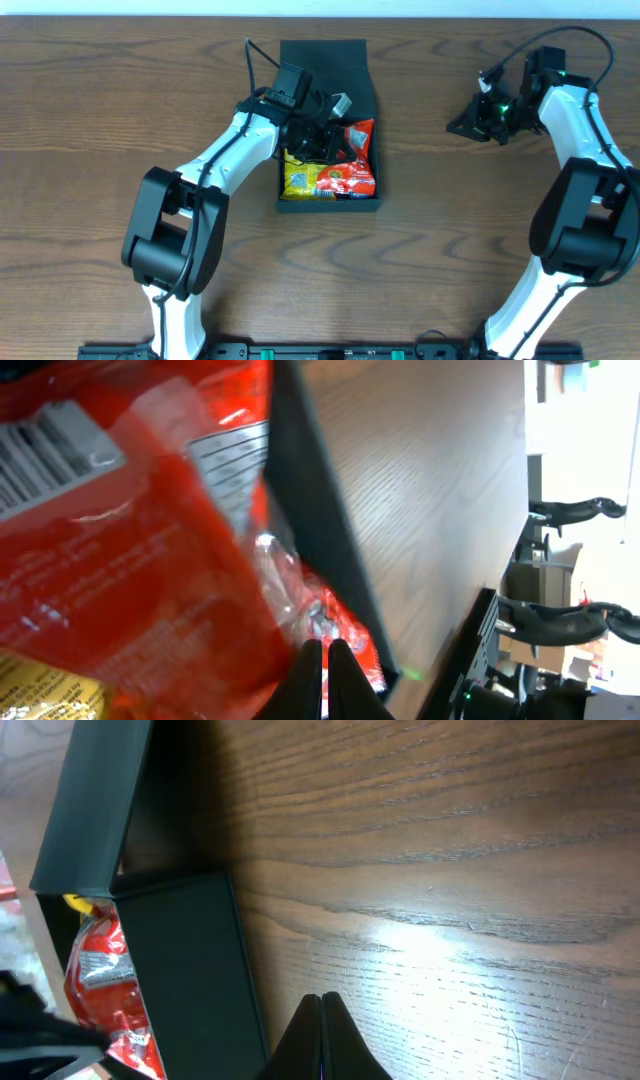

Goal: Pack container
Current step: 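Press the red bag down into the box with the left gripper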

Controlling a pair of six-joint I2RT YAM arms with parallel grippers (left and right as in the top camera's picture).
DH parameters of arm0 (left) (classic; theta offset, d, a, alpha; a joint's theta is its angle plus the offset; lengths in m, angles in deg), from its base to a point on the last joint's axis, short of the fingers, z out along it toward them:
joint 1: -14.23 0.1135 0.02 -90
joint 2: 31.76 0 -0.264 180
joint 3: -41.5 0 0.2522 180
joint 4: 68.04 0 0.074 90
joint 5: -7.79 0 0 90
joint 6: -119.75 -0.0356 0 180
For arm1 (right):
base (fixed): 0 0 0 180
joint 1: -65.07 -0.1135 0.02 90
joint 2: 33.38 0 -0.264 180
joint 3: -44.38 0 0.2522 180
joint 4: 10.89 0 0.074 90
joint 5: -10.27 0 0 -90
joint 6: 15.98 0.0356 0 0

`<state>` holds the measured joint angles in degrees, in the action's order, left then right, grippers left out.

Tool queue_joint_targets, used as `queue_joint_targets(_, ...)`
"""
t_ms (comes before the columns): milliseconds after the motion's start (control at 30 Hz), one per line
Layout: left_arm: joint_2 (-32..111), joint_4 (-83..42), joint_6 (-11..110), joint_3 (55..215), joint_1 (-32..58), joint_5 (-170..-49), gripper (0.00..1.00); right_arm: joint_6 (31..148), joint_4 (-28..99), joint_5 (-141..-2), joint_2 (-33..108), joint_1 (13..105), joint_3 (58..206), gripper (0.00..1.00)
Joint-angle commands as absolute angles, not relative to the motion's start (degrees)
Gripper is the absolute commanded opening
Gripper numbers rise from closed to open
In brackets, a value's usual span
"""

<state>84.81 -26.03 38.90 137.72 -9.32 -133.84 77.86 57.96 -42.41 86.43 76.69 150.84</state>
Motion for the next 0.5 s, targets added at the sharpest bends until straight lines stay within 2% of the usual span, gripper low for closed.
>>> queue_joint_targets(0, 89.01, -25.79, 40.30, 137.37, -9.43, -132.27, 0.06, 76.92, 58.27, -41.77, 85.67, 77.41, 151.63, 0.01)
queue_joint_targets(467, 89.69, -27.14, 40.23, 139.75, -9.40, -137.76, 0.06, 76.92, 57.96, -41.79, 85.67, 77.41, 151.61, 0.02)
